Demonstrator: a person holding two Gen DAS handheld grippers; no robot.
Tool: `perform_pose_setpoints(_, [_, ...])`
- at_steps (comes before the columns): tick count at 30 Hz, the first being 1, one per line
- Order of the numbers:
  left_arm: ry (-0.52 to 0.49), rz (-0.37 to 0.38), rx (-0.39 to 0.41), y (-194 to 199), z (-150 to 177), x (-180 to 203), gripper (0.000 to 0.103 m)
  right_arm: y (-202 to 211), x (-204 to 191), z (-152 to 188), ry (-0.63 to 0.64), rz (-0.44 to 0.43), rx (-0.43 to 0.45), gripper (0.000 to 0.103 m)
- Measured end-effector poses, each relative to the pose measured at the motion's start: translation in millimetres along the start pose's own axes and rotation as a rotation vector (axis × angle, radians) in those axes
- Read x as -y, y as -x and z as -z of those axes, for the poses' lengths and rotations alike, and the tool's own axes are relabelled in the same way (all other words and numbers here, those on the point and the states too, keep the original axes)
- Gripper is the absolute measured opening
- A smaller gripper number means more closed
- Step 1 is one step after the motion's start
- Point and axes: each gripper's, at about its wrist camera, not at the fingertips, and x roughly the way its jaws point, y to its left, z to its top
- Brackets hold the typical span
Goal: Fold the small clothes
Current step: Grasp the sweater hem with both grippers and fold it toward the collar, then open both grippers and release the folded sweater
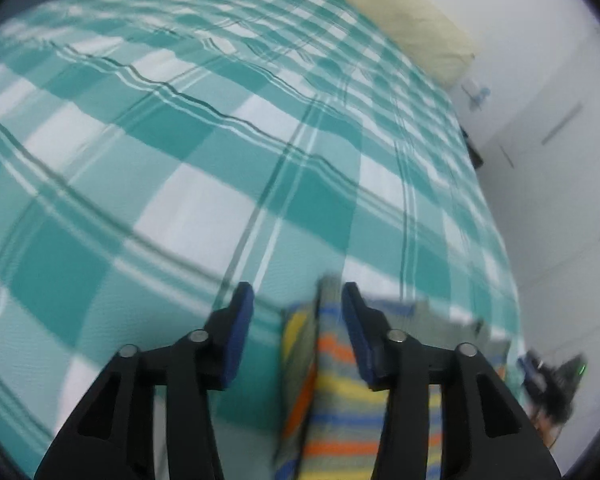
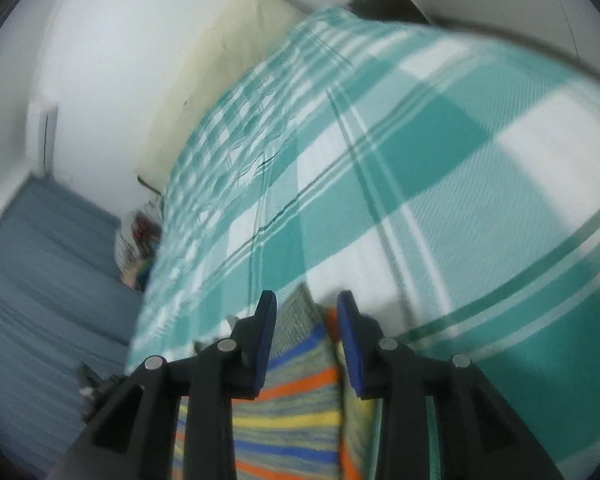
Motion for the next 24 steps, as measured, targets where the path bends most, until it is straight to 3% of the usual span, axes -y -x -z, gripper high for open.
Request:
perform_pose_setpoints(5, [-0.201,-0.021,-0.122,27.7,70.9,8.1,0.066,34.8,-21.0,32.0,0.196,0.066,-0.108,0.034])
perform_pose_setpoints(8, [-0.311,-0.089,-0.146,39.6,119.7,10.0,0.074,54.6,-21.6,69.4,0.286,0.075,-0.202,0.044])
perform_pose_setpoints(11, [-0.361,-0.13,-0.147,38.7,149.4,11.8,0.078,69.7,-14.2,113.6,0.334,0.092,-0.29,0.047])
perform_pose_setpoints(14, [-0.351,-0.148,-0.157,26.5,159.0,12.4,0.078,67.0,-4.0,139.4,0.335,0.085,-0.334,0.047])
perform_pose_setpoints(16, [-0.39,-0.2,-0.127,22.7,165.6,14.7,0.079,60.6,-1.1,152.8,0.339,0.086,-0.347,0.029])
perform_pose_setpoints(17, [-0.391,-0.209,-0.118,21.6,168.1,13.6,0.08,57.7,-0.4,156.2,0.361,0.134,-0.345,0.01])
perform_pose_setpoints(18, [-0.385,-0.209,-0.105,22.5,169.5,11.9,0.08,54.4,3.7,159.3,0.364,0.201,-0.342,0.01])
perform_pose_setpoints(20, [-0.377,-0.218,-0.082,26.2,172.5,8.8,0.082,57.6,14.5,165.0,0.291,0.203,-0.333,0.009])
perform_pose_setpoints(24, [-0.368,-0.247,-0.049,39.1,182.5,7.7,0.085,64.2,16.9,174.1,0.3,0.22,-0.303,0.008])
